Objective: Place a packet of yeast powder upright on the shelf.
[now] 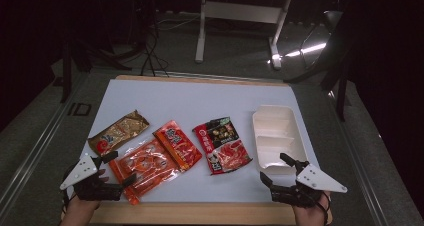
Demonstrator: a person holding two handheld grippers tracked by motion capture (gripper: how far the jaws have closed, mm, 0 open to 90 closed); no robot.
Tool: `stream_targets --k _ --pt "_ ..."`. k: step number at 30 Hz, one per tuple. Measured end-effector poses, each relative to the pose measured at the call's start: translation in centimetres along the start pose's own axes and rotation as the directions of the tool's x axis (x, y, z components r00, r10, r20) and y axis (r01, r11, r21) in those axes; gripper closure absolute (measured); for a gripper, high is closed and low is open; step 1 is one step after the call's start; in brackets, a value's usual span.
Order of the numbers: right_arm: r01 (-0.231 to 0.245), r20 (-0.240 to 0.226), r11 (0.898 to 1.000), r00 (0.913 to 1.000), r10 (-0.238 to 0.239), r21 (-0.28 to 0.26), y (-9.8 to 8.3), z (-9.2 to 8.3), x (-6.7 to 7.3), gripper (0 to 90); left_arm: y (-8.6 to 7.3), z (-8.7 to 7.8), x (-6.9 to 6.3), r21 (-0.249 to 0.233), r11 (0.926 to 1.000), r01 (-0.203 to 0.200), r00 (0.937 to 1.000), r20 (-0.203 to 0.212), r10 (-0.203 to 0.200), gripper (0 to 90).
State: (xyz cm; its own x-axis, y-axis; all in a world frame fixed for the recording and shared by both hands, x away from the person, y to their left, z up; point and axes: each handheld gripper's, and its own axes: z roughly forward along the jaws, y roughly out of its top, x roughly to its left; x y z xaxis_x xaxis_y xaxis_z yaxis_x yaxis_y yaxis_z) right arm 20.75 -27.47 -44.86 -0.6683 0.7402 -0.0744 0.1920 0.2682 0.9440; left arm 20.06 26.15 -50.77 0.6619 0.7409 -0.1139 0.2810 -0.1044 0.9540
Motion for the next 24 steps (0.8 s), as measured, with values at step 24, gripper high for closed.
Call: stream_targets --k 24 --pt "0.007 -0.019 1.000 0.9998 -0.007 -0.010 0.5 -0.4 0.1 14.4 1.2 -0.5 -1.1 -0.014 0.9999 0.004 0.9966 0.083 -0.002 1.2"
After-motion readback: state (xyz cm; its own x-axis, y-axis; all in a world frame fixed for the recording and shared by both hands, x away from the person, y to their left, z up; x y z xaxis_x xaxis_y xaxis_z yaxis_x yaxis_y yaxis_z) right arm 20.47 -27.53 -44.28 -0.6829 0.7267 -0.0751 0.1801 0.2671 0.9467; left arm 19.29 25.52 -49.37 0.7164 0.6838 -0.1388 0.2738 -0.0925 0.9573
